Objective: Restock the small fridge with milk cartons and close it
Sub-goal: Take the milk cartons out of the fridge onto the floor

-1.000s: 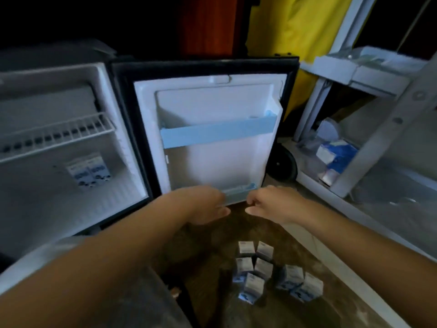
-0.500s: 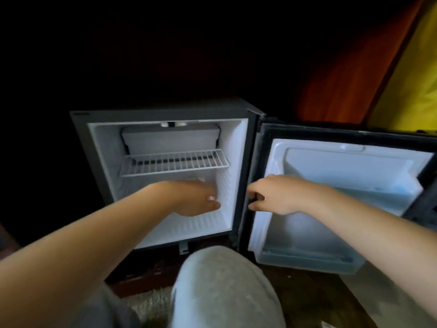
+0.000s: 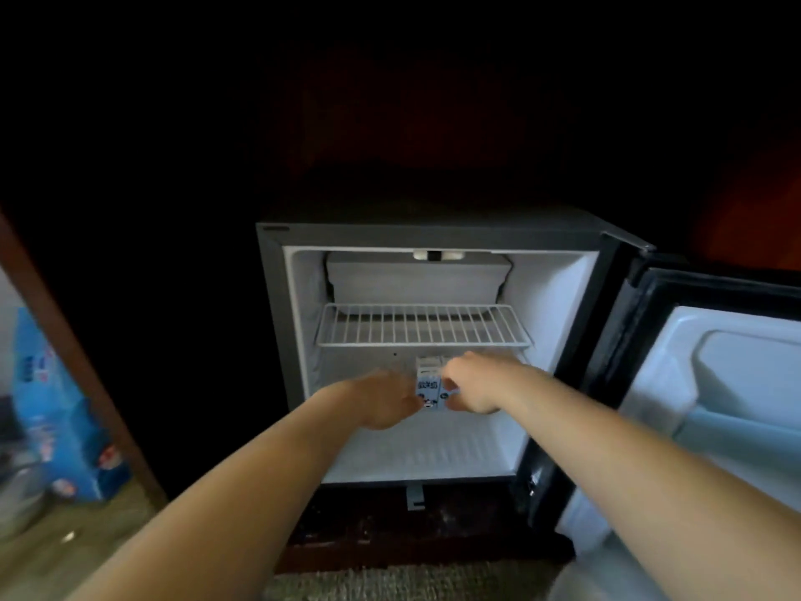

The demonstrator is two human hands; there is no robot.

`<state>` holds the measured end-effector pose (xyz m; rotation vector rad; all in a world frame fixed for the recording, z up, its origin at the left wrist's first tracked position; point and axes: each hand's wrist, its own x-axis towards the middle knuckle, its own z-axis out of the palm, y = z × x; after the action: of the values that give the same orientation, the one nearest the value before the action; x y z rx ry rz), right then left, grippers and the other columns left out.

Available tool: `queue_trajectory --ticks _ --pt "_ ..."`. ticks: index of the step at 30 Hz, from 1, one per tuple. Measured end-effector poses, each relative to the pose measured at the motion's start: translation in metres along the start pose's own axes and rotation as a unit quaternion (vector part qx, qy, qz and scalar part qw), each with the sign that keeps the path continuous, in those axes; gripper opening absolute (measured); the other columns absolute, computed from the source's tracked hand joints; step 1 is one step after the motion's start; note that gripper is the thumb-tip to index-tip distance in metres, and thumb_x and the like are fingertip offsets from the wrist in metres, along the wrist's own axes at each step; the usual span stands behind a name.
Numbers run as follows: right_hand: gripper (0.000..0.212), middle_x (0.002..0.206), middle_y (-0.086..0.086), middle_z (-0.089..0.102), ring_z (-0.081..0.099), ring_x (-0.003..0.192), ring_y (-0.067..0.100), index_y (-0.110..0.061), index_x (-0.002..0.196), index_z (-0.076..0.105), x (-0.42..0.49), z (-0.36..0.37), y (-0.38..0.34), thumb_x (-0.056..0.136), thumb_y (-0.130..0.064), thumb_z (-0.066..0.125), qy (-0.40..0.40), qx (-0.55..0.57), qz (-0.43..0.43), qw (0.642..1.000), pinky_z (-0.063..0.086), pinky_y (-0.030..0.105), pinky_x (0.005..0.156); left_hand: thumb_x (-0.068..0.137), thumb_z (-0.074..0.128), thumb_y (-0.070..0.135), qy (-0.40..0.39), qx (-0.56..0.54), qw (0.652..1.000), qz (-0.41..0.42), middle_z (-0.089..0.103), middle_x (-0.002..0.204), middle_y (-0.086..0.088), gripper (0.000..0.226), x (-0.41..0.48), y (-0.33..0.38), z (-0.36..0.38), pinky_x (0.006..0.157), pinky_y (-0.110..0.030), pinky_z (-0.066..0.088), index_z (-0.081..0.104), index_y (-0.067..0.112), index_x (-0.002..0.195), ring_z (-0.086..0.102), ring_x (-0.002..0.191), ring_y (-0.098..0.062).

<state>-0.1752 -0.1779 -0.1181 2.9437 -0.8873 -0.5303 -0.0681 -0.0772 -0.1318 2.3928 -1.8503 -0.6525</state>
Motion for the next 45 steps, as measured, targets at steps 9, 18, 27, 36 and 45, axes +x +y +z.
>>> queue_trajectory --ticks 9,18,27,36,45 --pt "0.033 0.125 0.011 0.055 0.056 0.110 0.028 -0.009 0.122 0.055 0.078 0.046 0.013 0.095 -0.027 0.050 -0.059 0.030 0.037 0.997 0.045 0.033 0.087 0.102 0.035 0.028 0.006 -0.038 0.999 -0.032 0.040 0.147 -0.013 0.046 0.071 -0.029 0.024 0.108 -0.033 0.031 0.036 0.008 0.143 0.040 0.134 -0.028" --pt "0.028 0.120 0.008 0.061 0.061 0.105 0.027 -0.011 0.118 0.058 0.125 0.091 0.059 0.094 -0.024 0.053 0.055 0.085 0.056 0.993 0.051 0.036 0.085 0.098 0.041 0.037 -0.013 0.029 0.998 -0.062 0.027 0.152 -0.013 0.061 0.148 -0.058 0.049 0.111 -0.037 0.031 0.019 0.011 0.149 0.032 0.138 -0.028" --pt "0.061 0.141 0.003 0.045 0.045 0.126 0.026 -0.020 0.140 0.035 0.161 0.125 0.084 0.086 -0.023 0.063 0.106 0.113 0.048 0.987 0.048 0.041 0.093 0.090 0.058 0.031 0.039 -0.012 0.998 -0.038 0.041 0.143 -0.007 0.063 0.200 -0.073 0.066 0.103 -0.039 0.043 0.028 0.016 0.143 0.046 0.128 -0.026" --pt "0.044 0.126 0.006 0.052 0.057 0.111 0.025 -0.013 0.131 0.046 0.178 0.132 0.079 0.090 -0.019 0.062 0.170 0.164 0.078 0.969 0.047 0.031 0.085 0.093 0.055 0.023 0.123 -0.047 0.990 -0.056 0.053 0.131 -0.009 0.041 0.222 -0.063 0.078 0.098 -0.036 0.046 0.045 0.012 0.131 0.054 0.119 -0.026" --pt "0.045 0.120 0.008 0.056 0.058 0.110 0.029 -0.012 0.126 0.049 0.192 0.141 0.075 0.085 -0.018 0.067 0.123 0.202 0.074 0.969 0.052 0.042 0.089 0.095 0.050 0.033 0.100 0.046 0.990 -0.088 0.055 0.131 -0.009 0.041 0.223 -0.058 0.080 0.095 -0.033 0.043 0.045 0.015 0.132 0.053 0.120 -0.026"
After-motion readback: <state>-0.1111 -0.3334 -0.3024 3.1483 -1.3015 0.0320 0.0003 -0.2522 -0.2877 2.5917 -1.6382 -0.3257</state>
